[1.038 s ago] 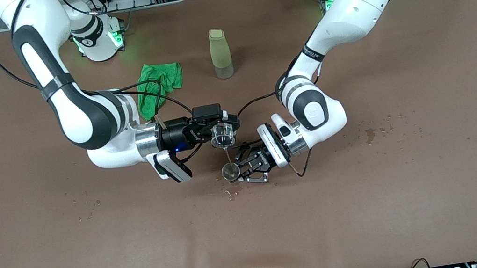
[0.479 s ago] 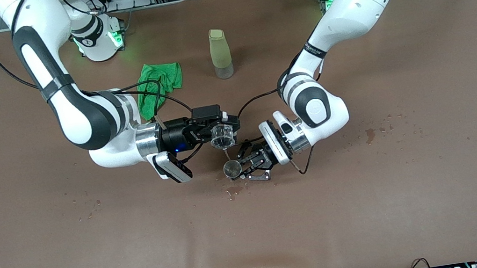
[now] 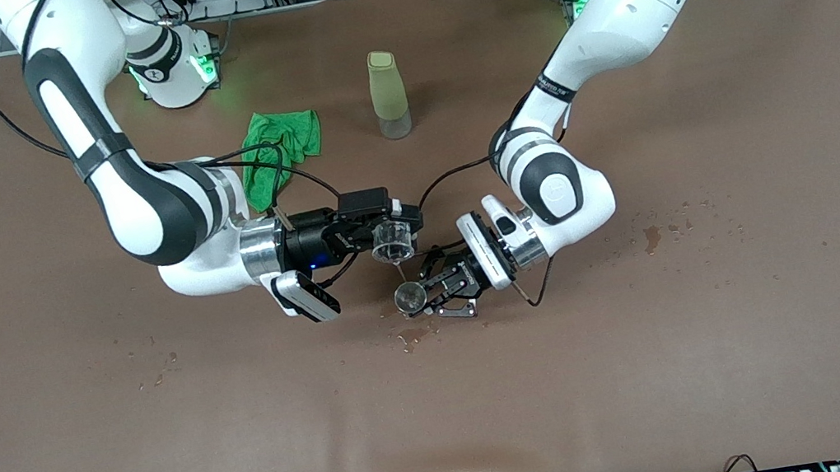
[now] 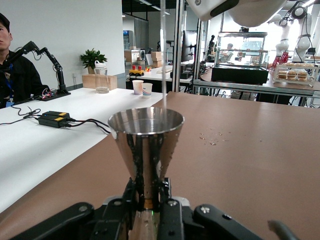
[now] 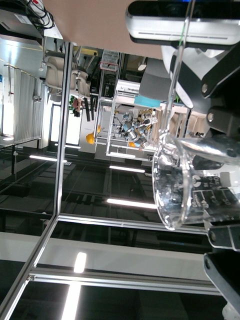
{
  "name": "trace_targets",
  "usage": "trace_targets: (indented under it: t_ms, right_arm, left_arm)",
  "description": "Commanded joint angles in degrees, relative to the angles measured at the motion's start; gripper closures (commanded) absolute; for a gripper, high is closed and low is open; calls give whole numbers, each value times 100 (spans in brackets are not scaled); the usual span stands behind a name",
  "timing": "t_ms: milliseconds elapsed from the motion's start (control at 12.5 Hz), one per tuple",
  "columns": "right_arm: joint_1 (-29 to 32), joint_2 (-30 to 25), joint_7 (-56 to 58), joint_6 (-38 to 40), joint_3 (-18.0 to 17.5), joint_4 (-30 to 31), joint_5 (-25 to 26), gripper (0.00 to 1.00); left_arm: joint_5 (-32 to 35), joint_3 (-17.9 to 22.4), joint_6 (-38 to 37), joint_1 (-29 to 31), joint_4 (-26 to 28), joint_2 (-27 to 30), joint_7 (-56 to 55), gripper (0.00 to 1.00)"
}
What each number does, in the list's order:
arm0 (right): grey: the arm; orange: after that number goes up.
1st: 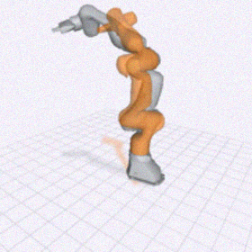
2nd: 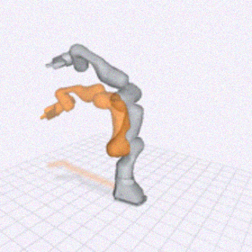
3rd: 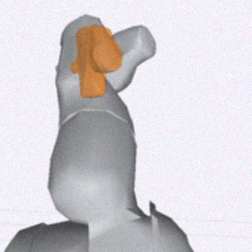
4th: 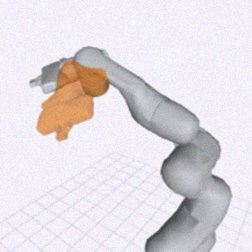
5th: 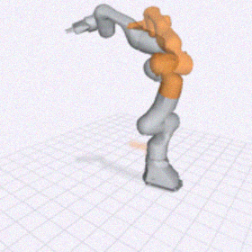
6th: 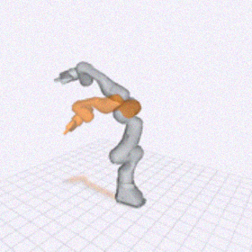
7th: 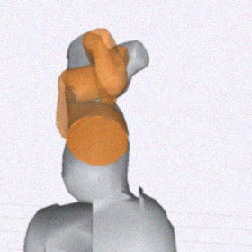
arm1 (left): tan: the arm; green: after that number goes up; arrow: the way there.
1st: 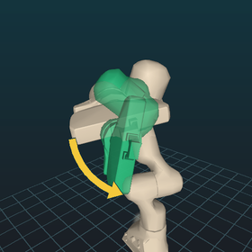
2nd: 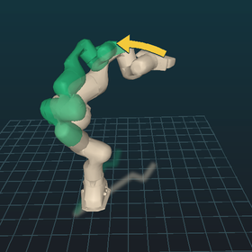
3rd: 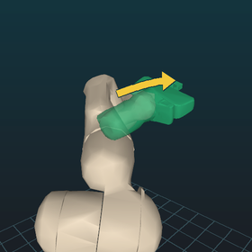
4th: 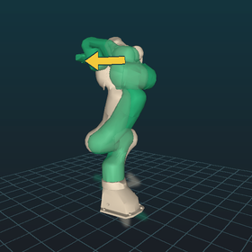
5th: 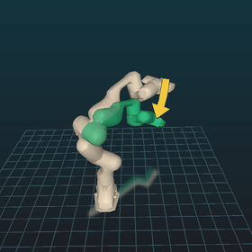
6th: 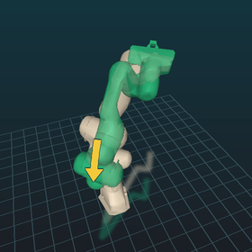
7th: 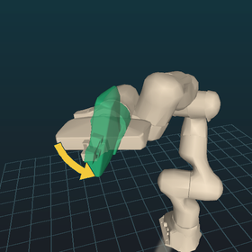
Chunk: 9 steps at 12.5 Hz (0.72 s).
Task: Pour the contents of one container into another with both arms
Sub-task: 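Pour liquid from the beaker into the jigger held by the left gripper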
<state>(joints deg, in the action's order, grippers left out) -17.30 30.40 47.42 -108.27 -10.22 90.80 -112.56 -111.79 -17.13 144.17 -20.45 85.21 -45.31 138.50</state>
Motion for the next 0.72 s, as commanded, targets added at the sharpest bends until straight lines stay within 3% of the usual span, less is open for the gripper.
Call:
trace_targets:
  t_ms: [0, 639]
  right_arm:
    - [-20, 97, -84, 261, 11, -10, -319, 100]
    - [-46, 133, -215, 245, 20, -10, -425, 100]
  left_arm:
    - [-159, -71, -38, 85, 215, 206, 204, 100]
    - [-159, -97, -47, 85, 224, 206, 186, 100]
